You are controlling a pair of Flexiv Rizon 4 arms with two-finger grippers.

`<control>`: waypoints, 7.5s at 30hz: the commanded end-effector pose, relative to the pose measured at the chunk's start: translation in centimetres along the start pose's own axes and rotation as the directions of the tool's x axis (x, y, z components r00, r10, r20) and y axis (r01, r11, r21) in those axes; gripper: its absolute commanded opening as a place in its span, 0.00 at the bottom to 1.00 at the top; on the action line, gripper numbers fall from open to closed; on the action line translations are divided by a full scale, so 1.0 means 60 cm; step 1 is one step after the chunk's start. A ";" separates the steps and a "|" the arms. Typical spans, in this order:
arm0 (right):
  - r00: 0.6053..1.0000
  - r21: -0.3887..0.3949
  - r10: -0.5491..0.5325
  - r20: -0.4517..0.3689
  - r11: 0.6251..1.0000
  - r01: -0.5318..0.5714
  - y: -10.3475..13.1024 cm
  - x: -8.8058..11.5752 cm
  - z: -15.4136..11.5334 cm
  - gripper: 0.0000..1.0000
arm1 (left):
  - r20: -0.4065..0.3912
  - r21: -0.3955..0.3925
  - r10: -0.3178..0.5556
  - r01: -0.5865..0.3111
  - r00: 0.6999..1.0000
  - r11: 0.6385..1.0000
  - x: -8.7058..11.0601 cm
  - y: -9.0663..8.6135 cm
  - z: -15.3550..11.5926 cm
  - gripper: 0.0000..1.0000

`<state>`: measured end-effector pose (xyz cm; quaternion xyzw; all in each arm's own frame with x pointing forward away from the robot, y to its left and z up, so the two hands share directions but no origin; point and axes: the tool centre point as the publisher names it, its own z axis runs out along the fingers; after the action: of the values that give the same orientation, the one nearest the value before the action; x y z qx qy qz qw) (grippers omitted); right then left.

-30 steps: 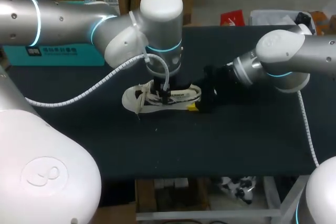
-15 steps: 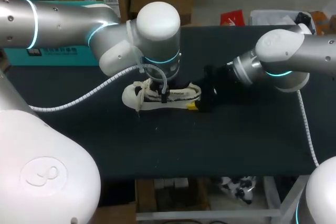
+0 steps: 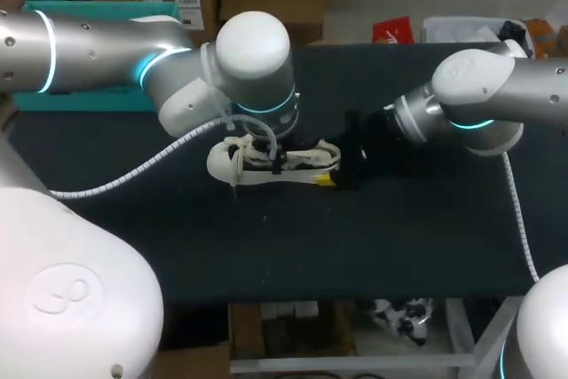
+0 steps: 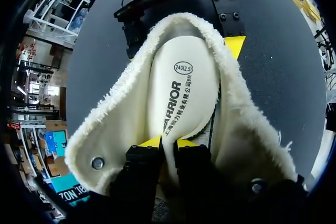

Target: Open the shoe tongue, take the insole out of the shoe, put the insole back into the shoe, and pack the shoe into the shoebox

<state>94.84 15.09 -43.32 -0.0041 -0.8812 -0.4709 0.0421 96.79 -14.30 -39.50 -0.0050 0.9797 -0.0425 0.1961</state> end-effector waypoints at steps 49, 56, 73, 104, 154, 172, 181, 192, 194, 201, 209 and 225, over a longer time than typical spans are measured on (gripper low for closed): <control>1.000 -0.002 -0.002 -0.008 1.000 0.002 -0.009 0.002 0.012 0.00 | -0.372 0.574 0.132 0.116 0.919 0.810 0.004 -0.041 -0.257 0.00; 1.000 0.007 -0.002 -0.009 1.000 0.003 -0.009 0.004 0.006 0.00 | -0.414 0.706 0.275 0.115 0.868 0.699 0.000 -0.063 -0.333 0.00; 0.997 0.236 0.068 0.041 0.969 -0.075 0.009 0.029 -0.115 1.00 | -0.386 0.850 0.455 0.118 0.802 0.513 0.012 -0.057 -0.439 0.00; 1.000 0.750 0.002 0.027 0.661 -0.021 0.185 -0.015 -0.054 1.00 | -0.520 0.709 0.132 0.341 0.844 0.617 0.058 0.200 -0.400 0.00; 0.884 0.726 0.258 0.391 0.504 -0.468 0.159 0.036 -0.051 0.00 | -0.551 0.724 0.251 0.306 0.796 0.618 0.051 0.193 -0.349 0.00; 0.520 0.229 0.540 0.661 0.516 -0.826 0.161 0.115 -0.043 0.00 | -0.398 0.890 0.625 0.117 0.672 0.441 -0.028 0.050 -0.377 0.00; 0.418 0.101 0.603 0.679 0.487 -0.868 0.145 0.109 -0.027 0.00 | -0.378 0.911 0.688 0.115 0.619 0.397 -0.049 0.040 -0.359 0.00; 0.395 0.081 0.628 0.671 0.468 -0.880 0.130 0.089 -0.029 0.00 | -0.377 0.914 0.703 0.118 0.603 0.389 -0.053 0.056 -0.342 0.00; 0.395 0.081 0.628 0.671 0.468 -0.880 0.130 0.089 -0.029 0.00 | -0.376 0.914 0.703 0.116 0.603 0.388 -0.050 0.059 -0.341 0.00; 0.395 0.081 0.628 0.671 0.468 -0.880 0.130 0.089 -0.029 1.00 | -0.367 0.918 0.705 0.113 0.607 0.381 -0.038 0.067 -0.350 0.00; 0.395 0.081 0.628 0.671 0.468 -0.880 0.130 0.089 -0.029 1.00 | -0.325 0.936 0.736 0.089 0.594 0.342 -0.023 0.076 -0.379 0.00; 0.485 0.005 0.675 0.556 0.581 -0.814 0.144 0.130 -0.096 1.00 | -0.248 0.968 0.794 0.111 0.555 0.224 0.005 0.054 -0.445 0.00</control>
<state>88.38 15.29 -32.15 -0.5044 -0.8282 -0.2428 0.0264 86.38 -8.94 -15.38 0.3741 0.7147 -0.5376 -0.2455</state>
